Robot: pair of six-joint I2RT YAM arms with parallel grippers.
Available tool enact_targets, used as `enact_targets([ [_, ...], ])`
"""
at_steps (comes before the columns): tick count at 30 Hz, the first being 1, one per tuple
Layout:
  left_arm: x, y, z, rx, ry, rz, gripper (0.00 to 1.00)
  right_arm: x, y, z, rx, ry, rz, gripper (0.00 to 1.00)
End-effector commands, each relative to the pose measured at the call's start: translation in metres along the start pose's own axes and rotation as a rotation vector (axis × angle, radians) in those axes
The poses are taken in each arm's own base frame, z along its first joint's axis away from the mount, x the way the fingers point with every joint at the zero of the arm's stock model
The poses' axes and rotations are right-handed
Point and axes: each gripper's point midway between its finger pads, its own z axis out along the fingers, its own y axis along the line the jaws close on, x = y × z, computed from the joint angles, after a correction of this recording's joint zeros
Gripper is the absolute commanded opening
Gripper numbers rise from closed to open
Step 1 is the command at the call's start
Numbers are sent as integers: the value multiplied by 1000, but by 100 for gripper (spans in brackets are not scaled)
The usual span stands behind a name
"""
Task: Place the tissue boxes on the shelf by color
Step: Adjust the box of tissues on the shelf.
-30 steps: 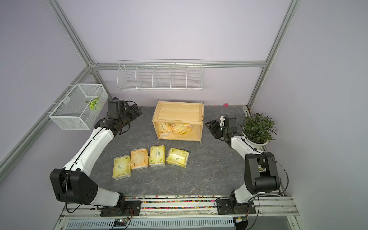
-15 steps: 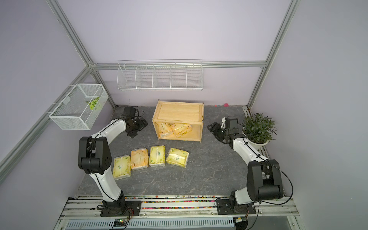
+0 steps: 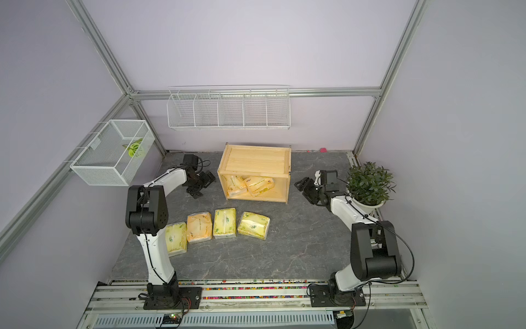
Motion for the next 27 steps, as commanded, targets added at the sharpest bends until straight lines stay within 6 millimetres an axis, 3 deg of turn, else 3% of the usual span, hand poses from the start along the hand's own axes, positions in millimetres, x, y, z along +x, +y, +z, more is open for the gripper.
enact_targets([
  [1,0,-13,7,18,16,12,100,3,4,-3,-32,-6,-15,69],
  [14,14,-58,26,66,44,86,100,26,19,-30,-97,-30,-36,70],
  [23,21,-80,27,120,58,147,100,47,33,-29,-145,-9,-42,70],
  [27,18,-79,19,115,33,154,100,63,45,-26,-185,-31,-53,70],
])
